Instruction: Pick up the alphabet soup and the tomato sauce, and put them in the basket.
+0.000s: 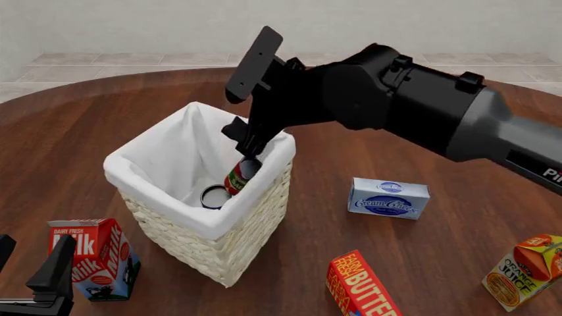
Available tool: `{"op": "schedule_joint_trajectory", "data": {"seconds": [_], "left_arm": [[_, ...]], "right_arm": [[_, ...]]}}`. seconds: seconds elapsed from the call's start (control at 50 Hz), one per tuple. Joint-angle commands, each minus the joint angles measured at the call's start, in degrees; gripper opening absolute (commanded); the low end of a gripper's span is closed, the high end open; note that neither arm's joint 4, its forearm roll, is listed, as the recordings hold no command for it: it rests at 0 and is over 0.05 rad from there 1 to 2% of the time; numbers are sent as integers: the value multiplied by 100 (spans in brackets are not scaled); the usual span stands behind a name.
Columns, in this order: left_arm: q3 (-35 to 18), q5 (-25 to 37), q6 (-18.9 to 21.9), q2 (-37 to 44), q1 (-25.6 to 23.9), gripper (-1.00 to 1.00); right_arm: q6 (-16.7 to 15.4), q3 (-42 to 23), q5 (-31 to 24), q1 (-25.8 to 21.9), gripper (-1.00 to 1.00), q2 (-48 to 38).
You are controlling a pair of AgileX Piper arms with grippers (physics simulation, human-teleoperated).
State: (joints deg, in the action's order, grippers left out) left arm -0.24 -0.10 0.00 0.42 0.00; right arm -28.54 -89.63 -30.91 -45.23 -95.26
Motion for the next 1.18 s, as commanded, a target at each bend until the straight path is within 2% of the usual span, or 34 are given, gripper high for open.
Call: {"op": "schedule_joint_trajectory", "data": {"seconds": [0.02, 1.18], "left_arm": [[0, 0, 0, 0, 0, 100], [0, 0, 0, 0, 0, 100]], "right_arm": [[-34, 47, -45, -26, 100, 158], [-55, 292, -125, -178, 100, 871]]}}
